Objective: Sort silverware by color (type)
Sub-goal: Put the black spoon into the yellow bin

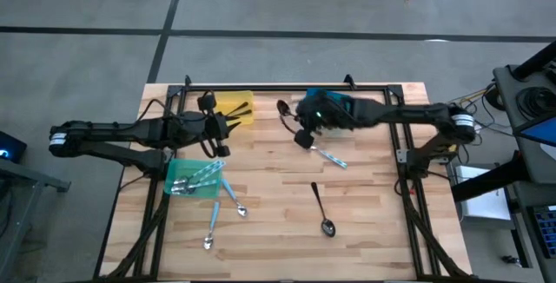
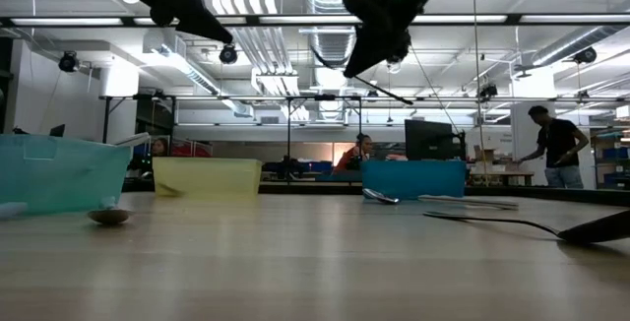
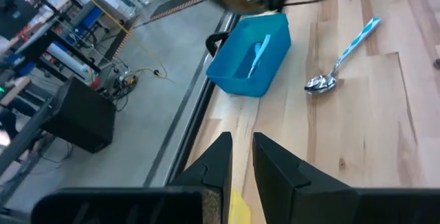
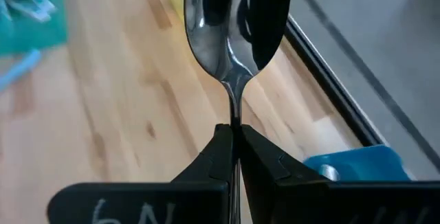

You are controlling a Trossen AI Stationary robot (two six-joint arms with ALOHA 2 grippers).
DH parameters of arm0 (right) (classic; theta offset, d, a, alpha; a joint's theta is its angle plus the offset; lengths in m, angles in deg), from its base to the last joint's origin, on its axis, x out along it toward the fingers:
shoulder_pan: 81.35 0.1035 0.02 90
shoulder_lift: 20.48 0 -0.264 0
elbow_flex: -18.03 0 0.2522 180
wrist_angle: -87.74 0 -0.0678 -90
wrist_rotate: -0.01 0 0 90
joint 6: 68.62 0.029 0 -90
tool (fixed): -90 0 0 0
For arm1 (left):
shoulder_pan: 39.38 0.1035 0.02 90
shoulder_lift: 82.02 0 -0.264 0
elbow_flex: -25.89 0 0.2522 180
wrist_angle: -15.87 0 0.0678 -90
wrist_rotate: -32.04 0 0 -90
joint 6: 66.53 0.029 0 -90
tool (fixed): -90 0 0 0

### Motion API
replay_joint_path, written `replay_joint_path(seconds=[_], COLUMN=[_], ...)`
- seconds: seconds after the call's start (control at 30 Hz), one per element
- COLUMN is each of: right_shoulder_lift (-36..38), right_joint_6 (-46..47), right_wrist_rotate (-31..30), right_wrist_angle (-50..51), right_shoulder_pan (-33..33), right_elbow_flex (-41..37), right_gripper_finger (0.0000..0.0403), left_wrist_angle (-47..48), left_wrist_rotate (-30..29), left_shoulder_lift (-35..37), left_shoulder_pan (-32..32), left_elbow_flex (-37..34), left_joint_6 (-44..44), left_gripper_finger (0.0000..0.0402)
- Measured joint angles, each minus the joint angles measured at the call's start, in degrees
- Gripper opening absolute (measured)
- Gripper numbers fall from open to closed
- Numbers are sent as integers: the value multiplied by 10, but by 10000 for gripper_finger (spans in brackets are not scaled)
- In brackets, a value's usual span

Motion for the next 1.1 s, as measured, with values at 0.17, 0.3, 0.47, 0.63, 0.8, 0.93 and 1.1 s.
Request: replay_joint_path(seconds=[0.17, 0.3, 0.47, 0.63, 0.8, 0.93, 1.1], right_shoulder_lift=[-74, -139, -229, -307, -358, -388, -400], right_joint_6=[-61, -127, -199, -254, -286, -312, -315], right_wrist_rotate=[52, 90, 91, 91, 57, -16, -64], right_wrist_angle=[96, 144, 223, 289, 314, 303, 298], right_shoulder_pan=[-51, -83, -104, -107, -104, -96, -81], right_elbow_flex=[112, 208, 343, 460, 531, 561, 564], right_gripper_finger=[9, 9, 9, 9, 9, 9, 9], left_wrist_angle=[-10, -25, -37, -13, 32, 37, 23], left_wrist_rotate=[0, -7, -78, -100, -99, -53, 18], left_shoulder_lift=[0, 1, 15, 37, 60, 75, 73], left_shoulder_pan=[1, 7, 7, 8, 8, 11, 27], left_elbow_flex=[0, 0, 0, 0, 0, 0, 0], left_joint_6=[39, 68, 88, 79, 12, -80, -165], left_gripper_finger=[40, 40, 40, 40, 40, 43, 78])
